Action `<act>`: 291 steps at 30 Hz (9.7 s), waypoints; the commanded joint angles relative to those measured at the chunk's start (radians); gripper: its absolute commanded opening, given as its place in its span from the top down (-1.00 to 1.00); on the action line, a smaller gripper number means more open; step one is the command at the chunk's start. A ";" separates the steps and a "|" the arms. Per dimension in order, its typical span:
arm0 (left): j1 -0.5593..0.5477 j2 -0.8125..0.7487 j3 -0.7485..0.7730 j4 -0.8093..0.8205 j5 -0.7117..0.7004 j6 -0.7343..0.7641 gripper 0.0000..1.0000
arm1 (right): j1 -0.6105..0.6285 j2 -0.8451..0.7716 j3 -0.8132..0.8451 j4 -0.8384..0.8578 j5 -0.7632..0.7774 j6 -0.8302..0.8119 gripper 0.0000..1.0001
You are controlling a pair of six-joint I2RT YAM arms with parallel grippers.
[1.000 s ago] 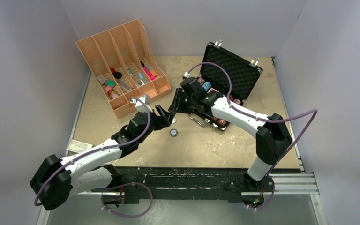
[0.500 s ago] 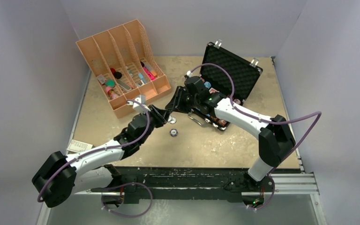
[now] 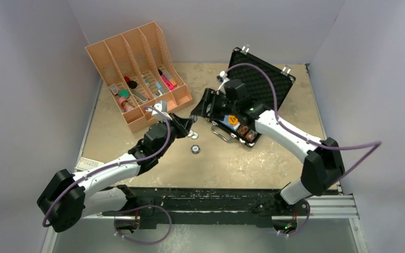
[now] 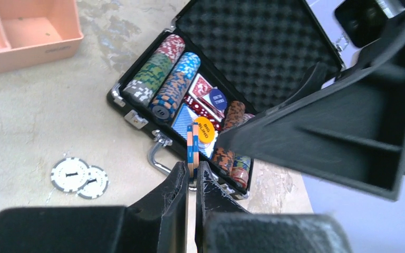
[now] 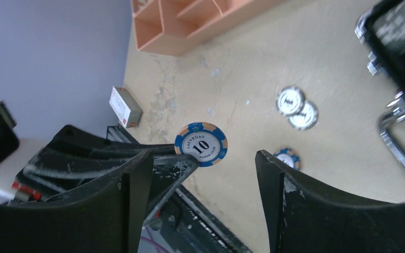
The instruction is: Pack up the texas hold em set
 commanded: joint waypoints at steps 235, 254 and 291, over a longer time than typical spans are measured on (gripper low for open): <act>0.140 -0.011 -0.103 0.083 0.360 -0.113 -0.02 | 0.082 0.129 0.031 -0.007 -0.001 0.040 0.48; 0.117 -0.049 -0.030 -0.001 0.356 -0.019 1.00 | -0.103 -0.063 -0.076 0.186 -0.283 -0.305 -0.36; 0.117 -0.236 0.200 -0.493 0.173 0.229 -0.16 | -0.122 -0.154 -0.005 0.080 -0.131 -0.815 1.00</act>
